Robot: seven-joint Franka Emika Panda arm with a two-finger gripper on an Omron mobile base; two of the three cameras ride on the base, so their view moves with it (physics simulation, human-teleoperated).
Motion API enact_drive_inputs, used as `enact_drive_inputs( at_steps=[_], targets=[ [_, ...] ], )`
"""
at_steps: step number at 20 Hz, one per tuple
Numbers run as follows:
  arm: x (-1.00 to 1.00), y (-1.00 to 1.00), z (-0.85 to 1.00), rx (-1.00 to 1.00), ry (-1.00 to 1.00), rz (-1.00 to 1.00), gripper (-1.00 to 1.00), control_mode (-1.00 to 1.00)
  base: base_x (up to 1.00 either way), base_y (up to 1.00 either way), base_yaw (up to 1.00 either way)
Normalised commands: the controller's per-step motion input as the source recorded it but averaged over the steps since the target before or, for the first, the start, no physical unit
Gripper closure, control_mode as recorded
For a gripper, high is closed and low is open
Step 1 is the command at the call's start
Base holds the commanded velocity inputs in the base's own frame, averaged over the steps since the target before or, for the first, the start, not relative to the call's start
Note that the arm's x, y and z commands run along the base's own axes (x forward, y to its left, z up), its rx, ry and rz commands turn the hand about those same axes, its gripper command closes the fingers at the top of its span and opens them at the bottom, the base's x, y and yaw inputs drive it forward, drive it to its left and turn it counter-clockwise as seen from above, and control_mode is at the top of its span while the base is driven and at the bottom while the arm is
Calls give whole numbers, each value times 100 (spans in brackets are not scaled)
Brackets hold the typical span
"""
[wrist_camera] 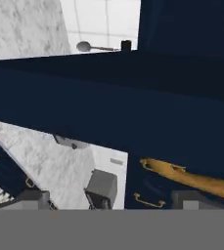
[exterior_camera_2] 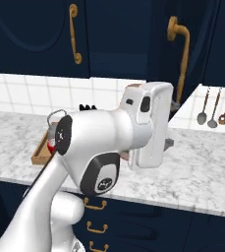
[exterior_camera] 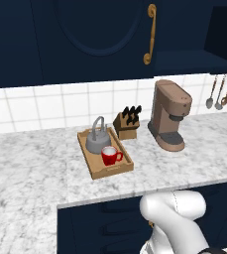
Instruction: Pick the kettle from the counter and place it on the tray. Then pick the mug from the cabinet and place it on the tray. Then close the cabinet doors.
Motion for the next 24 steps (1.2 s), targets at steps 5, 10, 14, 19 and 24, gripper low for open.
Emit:
enact_drive_inputs(
  at_steps=[5,10,14,19,24],
  targets=[
    [47,67,-3,-5,0,36,-100,-100,0,0,0],
    [39,80,-3,-10,0,36,-100,-100,0,0,0],
    [39,81,-2,-9,0,37,-100,-100,0,0,0],
    [59,67,0,-4,0,32,-100,-100,0,0,0],
    [71,62,0,-4,0,28,-100,-100,0,0,0]
  ],
)
